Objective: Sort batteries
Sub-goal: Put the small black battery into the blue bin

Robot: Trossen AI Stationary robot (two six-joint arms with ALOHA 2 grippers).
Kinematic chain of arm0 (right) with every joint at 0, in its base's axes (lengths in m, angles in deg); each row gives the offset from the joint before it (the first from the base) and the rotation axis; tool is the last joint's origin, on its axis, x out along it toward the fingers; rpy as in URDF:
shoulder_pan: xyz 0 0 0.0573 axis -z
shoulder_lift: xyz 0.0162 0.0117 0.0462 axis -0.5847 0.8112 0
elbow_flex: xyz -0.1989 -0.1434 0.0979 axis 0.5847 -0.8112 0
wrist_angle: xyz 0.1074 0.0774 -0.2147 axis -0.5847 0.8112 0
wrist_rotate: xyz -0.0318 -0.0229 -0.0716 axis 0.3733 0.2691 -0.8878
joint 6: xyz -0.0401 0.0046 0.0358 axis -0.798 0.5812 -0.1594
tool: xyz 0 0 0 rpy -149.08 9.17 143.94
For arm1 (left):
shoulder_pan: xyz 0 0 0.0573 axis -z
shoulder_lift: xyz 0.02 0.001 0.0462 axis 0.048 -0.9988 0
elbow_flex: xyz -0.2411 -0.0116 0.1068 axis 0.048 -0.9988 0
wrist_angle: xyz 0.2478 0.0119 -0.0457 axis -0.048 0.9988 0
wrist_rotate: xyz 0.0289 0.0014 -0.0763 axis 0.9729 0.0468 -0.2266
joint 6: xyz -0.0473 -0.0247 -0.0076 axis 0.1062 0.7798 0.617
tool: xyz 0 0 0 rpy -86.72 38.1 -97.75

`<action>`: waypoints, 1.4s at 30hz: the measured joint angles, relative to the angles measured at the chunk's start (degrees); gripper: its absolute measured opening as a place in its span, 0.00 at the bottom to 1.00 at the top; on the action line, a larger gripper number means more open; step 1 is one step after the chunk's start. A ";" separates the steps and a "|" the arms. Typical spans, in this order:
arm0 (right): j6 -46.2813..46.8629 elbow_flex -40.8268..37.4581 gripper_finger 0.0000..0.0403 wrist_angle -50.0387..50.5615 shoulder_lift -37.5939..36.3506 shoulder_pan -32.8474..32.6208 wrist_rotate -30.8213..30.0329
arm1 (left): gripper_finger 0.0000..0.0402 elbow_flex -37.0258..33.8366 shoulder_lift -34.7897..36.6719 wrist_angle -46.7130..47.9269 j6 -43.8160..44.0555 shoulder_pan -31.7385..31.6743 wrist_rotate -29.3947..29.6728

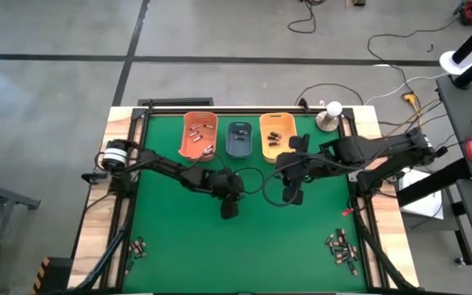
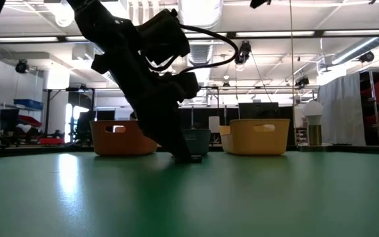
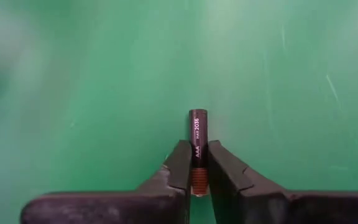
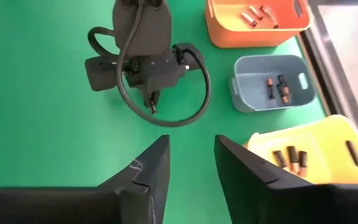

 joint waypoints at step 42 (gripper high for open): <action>6.57 -18.94 0.13 1.92 -16.26 9.41 -1.84 | 0.02 38.28 -3.12 42.91 -30.75 -31.04 -4.01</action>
